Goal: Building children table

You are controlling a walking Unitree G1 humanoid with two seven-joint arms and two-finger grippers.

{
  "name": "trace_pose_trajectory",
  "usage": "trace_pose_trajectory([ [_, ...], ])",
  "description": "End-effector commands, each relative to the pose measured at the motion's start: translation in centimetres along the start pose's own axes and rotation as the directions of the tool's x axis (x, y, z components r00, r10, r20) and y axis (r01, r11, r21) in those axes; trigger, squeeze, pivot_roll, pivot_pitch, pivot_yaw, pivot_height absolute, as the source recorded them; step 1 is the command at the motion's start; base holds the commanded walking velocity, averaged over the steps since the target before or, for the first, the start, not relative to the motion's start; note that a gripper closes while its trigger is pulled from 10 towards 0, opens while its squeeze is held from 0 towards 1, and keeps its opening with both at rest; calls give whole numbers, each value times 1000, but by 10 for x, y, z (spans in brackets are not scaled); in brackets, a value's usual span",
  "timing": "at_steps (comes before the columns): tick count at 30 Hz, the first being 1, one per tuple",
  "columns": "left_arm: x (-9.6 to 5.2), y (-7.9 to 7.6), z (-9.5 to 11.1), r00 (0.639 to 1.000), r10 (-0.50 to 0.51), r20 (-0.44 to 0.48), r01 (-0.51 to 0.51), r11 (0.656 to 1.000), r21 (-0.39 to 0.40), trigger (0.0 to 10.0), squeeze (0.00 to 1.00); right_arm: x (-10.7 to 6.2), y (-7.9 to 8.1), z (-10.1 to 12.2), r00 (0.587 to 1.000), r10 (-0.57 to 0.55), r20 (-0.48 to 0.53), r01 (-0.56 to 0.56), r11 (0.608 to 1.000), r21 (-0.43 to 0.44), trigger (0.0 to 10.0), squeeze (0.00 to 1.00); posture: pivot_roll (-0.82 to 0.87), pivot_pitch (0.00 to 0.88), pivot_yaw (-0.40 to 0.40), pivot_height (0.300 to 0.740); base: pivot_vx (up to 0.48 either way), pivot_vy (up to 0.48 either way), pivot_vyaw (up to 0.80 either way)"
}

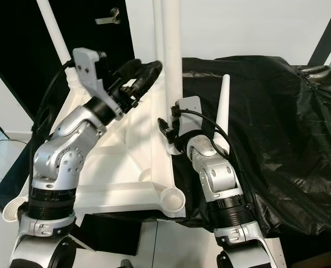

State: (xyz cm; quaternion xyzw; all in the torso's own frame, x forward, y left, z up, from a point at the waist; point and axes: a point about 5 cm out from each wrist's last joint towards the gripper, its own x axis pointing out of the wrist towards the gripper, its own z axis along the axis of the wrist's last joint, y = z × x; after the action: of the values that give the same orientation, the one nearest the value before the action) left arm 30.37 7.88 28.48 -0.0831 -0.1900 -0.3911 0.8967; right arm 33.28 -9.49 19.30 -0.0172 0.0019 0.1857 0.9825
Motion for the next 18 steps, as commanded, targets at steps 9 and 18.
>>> trace_pose_trajectory([
  [9, -28, -9, -17, 982, -171, -87, 173, 985, 21, 10000, 0, -7, -4, 17, 985, -50, 165, 42, 998, 52, 10000, 0, -54, 0, 56, 740, 0, 0, 0],
  [18, -66, -24, -35, 923, -346, -169, 354, 935, 18, 10000, 0, -20, -10, 9, 988, -38, 149, 37, 999, 11, 10000, 0, -60, 0, 57, 740, 0, 0, 0],
])
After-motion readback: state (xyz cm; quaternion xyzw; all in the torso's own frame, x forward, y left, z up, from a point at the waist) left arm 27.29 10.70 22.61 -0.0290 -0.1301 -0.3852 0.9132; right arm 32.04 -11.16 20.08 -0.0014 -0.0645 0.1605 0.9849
